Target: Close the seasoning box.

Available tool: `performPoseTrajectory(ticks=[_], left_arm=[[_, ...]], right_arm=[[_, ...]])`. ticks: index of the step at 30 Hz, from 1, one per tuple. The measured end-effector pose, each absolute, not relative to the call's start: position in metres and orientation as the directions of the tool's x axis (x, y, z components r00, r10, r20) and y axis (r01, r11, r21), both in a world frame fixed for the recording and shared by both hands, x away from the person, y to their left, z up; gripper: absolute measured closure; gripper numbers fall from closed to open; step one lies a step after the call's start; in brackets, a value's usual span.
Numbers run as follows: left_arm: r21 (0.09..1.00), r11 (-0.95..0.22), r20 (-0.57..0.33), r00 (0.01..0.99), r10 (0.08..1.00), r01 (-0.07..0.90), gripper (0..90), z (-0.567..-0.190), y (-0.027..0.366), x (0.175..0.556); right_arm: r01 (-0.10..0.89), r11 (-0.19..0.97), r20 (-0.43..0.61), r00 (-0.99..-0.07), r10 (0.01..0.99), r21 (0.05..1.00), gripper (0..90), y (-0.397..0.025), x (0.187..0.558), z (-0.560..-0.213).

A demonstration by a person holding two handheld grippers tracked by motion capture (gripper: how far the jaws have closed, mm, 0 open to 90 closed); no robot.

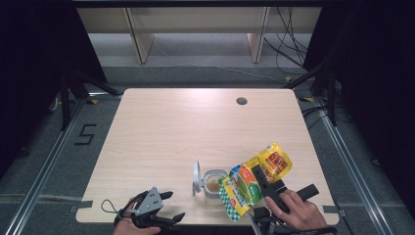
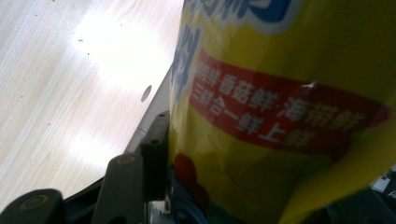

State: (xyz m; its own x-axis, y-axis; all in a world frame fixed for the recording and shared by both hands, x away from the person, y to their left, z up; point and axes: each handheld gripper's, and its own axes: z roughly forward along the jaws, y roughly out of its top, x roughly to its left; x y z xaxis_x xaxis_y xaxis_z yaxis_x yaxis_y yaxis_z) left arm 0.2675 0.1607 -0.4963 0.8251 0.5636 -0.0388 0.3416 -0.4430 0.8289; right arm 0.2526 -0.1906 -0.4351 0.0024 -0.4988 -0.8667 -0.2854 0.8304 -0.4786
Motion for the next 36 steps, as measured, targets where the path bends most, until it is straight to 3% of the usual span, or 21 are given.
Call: performPoseTrajectory(ticks=[36], left_arm=[[0.835,-0.425,-0.057,0.822,0.567,0.351,22.2,-0.4966,0.1596,0.2667]], right_arm=[[-0.284,0.834,-0.869,-0.003,-0.494,-0.473,50.9,-0.1919,0.253,-0.4377]])
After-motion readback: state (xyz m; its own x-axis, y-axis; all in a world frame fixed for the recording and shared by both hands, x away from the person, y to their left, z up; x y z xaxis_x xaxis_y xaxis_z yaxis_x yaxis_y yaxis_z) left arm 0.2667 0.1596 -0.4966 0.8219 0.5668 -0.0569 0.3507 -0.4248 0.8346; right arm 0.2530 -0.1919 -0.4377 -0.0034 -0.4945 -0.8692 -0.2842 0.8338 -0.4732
